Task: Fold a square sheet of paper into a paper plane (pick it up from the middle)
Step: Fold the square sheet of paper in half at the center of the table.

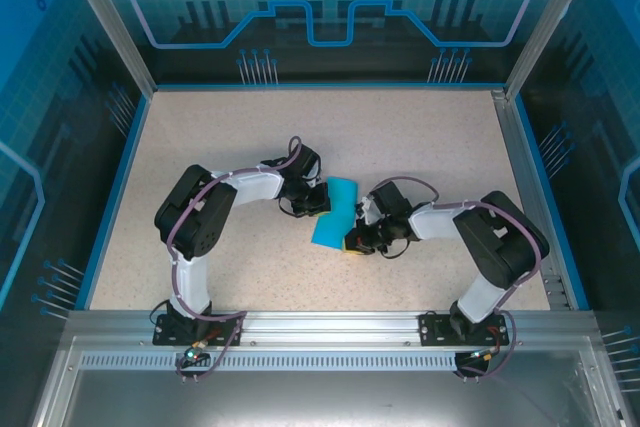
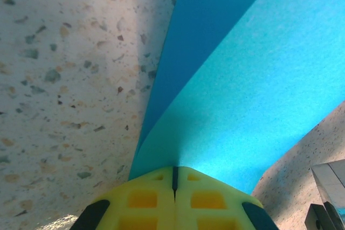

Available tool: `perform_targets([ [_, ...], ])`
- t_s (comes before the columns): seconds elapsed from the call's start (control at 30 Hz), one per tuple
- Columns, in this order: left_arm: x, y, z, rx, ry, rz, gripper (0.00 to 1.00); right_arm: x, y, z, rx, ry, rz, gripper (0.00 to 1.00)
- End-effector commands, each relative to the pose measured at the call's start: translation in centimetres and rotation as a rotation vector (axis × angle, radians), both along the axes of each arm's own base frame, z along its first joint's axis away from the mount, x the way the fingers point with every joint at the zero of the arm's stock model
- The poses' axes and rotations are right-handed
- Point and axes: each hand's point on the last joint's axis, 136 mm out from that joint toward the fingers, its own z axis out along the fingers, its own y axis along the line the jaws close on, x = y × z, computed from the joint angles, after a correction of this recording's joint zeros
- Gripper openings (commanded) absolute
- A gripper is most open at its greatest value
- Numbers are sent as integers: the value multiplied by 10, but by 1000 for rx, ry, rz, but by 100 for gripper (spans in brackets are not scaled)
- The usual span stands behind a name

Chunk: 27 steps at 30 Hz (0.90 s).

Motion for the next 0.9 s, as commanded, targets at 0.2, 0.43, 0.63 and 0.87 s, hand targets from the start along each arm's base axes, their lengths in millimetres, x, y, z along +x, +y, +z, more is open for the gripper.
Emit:
perform_targets([
  [0.2, -34, 30, -45, 164, 127, -6, 0, 69, -8, 42, 74, -115, -130, 0],
  [0.43, -34, 29, -46, 164, 130, -7, 0, 86, -5, 12, 28, -68, -126, 0],
  [0.63, -34, 29, -45, 164, 132, -8, 0, 71, -28, -30, -83, 7, -151, 0],
  [0.87, -34, 31, -42, 184, 126, -27, 0, 85, -16, 15, 30, -60, -130, 0],
])
